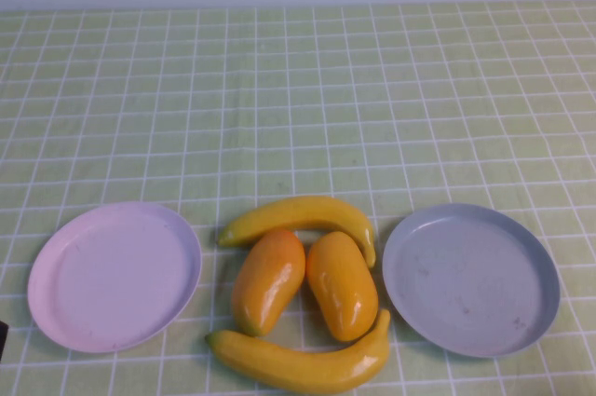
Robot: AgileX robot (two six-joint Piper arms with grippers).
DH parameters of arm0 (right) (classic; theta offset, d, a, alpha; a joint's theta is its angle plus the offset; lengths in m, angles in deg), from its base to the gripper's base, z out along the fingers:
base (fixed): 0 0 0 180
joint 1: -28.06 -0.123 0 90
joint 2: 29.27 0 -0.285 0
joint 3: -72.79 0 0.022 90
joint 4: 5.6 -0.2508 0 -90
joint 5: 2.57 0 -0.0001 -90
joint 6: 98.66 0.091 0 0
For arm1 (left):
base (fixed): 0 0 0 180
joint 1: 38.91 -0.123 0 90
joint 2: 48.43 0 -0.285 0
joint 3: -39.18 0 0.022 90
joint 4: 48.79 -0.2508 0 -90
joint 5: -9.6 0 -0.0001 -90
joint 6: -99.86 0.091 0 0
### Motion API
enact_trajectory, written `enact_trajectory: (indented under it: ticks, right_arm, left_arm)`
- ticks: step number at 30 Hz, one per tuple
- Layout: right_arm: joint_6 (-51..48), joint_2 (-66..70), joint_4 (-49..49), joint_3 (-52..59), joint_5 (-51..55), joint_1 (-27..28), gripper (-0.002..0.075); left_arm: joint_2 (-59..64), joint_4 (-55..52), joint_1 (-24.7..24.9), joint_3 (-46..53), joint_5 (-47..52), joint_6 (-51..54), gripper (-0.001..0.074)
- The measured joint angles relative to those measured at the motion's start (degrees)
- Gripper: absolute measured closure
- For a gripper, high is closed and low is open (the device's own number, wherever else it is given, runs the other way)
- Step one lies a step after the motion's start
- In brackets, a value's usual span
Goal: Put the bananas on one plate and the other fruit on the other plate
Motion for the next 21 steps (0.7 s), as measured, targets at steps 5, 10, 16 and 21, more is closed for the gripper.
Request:
enact_trajectory:
  ticks: [5,10,16,21]
  right_arm:
    - [0.0,0.0,0.0,0.0,0.0,0.0,0.0743]
    - [0.0,0.0,0.0,0.0,0.0,0.0,0.0743]
    - [0.0,0.0,0.0,0.0,0.0,0.0,0.0743]
    - [0.0,0.0,0.0,0.0,0.0,0.0,0.0743]
  left_arm:
    - [0.0,1.06,0.0,0.0,-0.34,-0.35,0.0734]
    - [3.75,1.45,0.0,-3.57,6.39,-0.47,0.0734]
    - [19.92,-1.71,0.0,-18.06,23.6,3.02,0.0734]
    - [34.07,-3.29,0.0,-29.93,36.21,11.25,0.0734]
